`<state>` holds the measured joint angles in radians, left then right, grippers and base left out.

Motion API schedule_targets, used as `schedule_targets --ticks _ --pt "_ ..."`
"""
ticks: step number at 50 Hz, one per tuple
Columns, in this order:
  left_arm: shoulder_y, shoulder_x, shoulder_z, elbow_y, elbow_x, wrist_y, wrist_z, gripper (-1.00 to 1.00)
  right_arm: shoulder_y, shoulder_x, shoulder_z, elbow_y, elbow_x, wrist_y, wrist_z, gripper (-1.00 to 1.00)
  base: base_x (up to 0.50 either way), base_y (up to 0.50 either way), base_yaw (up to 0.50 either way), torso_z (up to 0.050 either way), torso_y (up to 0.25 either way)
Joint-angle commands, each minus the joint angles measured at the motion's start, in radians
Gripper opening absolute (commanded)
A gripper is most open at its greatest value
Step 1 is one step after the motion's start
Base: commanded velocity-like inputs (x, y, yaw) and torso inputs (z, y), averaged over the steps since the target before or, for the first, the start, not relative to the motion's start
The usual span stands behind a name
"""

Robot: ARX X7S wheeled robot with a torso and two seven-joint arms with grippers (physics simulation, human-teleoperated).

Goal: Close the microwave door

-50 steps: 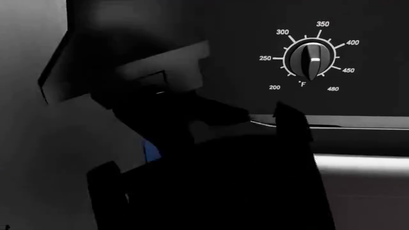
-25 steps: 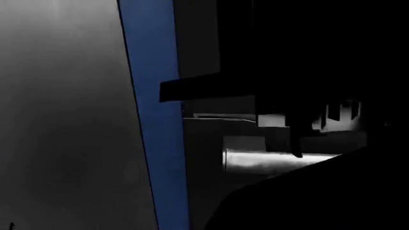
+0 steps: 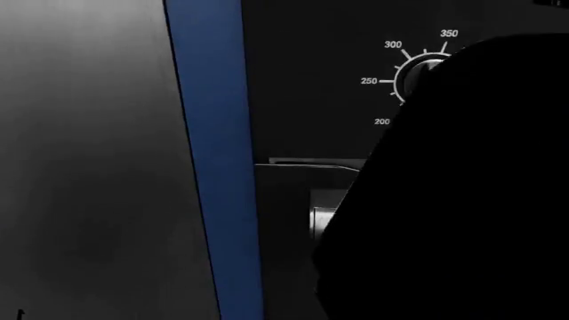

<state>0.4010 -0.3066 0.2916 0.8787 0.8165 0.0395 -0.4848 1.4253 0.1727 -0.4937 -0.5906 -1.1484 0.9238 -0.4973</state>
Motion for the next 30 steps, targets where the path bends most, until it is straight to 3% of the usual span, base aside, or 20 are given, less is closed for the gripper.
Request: schedule_targets --ticks 1,18,30 --pt "-0.002 -0.002 0.004 -0.001 0.001 -0.002 -0.001 1.0 0.095 -0.002 0.057 0.107 0.088 0.001 0.02 1.0 0.0 0.0 0.0 0.0 0.0" --pt "-0.015 -0.001 0.015 -0.007 -0.003 -0.009 0.008 1.0 0.307 -0.029 0.089 0.346 0.196 -0.038 0.042 1.0 0.0 0.0 0.0 0.0 0.0" --pt "-0.038 0.002 0.023 -0.019 -0.007 -0.018 0.019 1.0 0.35 -0.059 0.167 0.518 0.323 -0.065 0.096 1.0 0.0 0.0 0.0 0.0 0.0"
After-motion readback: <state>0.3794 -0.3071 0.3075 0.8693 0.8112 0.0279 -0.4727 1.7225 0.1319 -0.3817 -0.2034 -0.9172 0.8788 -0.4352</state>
